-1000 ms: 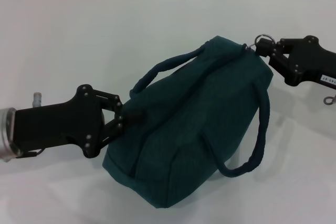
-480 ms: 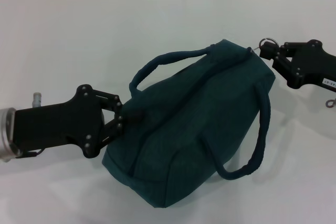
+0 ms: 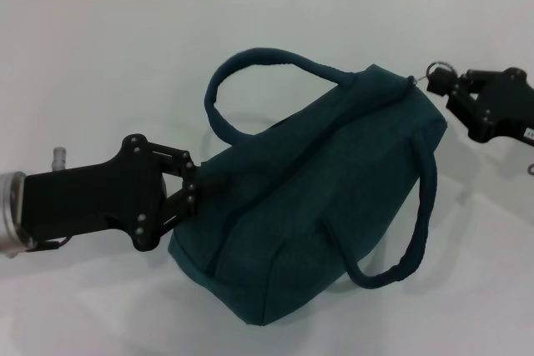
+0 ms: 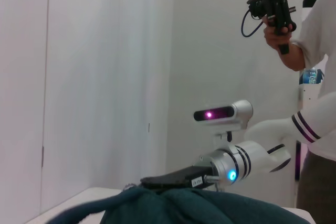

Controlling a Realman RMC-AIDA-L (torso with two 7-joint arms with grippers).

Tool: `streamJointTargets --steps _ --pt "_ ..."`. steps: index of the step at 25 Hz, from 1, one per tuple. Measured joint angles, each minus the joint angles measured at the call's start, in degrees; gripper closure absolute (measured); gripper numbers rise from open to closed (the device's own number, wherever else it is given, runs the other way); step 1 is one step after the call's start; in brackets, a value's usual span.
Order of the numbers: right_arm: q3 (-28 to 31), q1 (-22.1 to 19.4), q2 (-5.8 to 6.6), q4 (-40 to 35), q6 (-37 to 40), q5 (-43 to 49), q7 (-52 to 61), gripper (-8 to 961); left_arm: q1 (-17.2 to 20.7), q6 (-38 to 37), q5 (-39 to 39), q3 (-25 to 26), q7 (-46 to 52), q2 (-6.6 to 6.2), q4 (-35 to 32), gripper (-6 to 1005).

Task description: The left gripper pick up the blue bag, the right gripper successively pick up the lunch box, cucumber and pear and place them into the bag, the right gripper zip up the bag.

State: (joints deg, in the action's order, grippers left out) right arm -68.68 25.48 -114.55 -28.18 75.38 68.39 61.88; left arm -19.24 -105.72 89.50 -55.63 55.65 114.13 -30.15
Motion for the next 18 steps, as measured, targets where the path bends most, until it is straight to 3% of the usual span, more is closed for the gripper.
streamJointTargets --steps 12,18 --pt "0.1 0.6 -0.60 2.3 -1.0 4.5 0.0 947 0.0 0.0 -0.3 1.6 -0.5 0.51 0.1 945" --pt "5.6 -0.1 -0.65 2.0 4.6 4.1 0.0 947 0.0 0.1 0.0 1.6 -0.5 0.66 0.4 948"
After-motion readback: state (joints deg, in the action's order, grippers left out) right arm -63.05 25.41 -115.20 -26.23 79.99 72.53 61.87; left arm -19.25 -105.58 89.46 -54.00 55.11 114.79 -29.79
